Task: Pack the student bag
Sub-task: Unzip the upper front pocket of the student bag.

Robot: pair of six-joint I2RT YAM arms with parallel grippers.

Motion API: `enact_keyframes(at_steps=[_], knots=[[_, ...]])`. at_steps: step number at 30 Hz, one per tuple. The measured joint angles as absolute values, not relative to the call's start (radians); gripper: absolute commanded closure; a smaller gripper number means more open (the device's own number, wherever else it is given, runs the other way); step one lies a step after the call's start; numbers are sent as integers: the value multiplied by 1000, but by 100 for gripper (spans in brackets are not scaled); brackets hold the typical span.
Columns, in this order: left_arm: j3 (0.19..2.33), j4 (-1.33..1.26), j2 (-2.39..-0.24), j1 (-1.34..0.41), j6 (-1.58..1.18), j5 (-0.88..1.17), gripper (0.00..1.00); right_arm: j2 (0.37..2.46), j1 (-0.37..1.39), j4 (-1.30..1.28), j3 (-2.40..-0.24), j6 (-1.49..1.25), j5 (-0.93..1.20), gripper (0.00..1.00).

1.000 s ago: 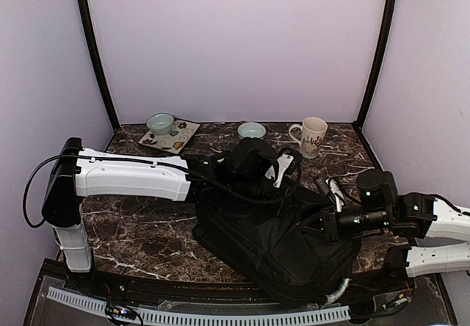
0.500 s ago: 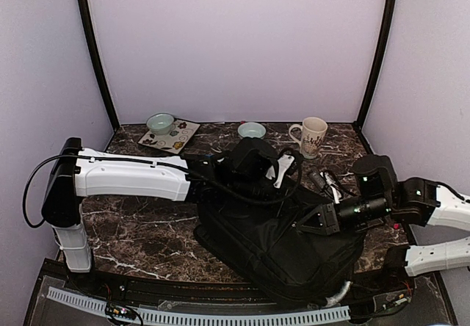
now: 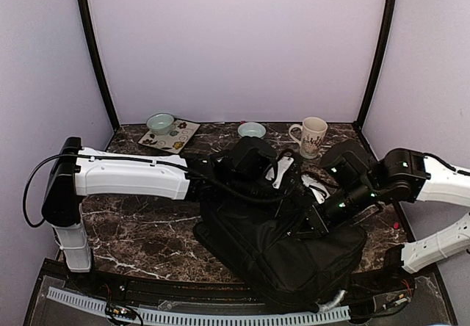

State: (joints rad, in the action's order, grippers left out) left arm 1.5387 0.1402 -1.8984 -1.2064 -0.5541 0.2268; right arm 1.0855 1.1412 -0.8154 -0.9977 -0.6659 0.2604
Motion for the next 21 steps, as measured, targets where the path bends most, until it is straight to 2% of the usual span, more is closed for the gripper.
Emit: enact_keyframes(at_steps=[11,21], knots=[[1402,-105,-1884,-1182,-648,272,100,1056,1185,-865,-1053,-581,155,100],[1368,-256,-1900,-1118,-853,288,100,1069,1271,-755,-1204,-445,186,100]])
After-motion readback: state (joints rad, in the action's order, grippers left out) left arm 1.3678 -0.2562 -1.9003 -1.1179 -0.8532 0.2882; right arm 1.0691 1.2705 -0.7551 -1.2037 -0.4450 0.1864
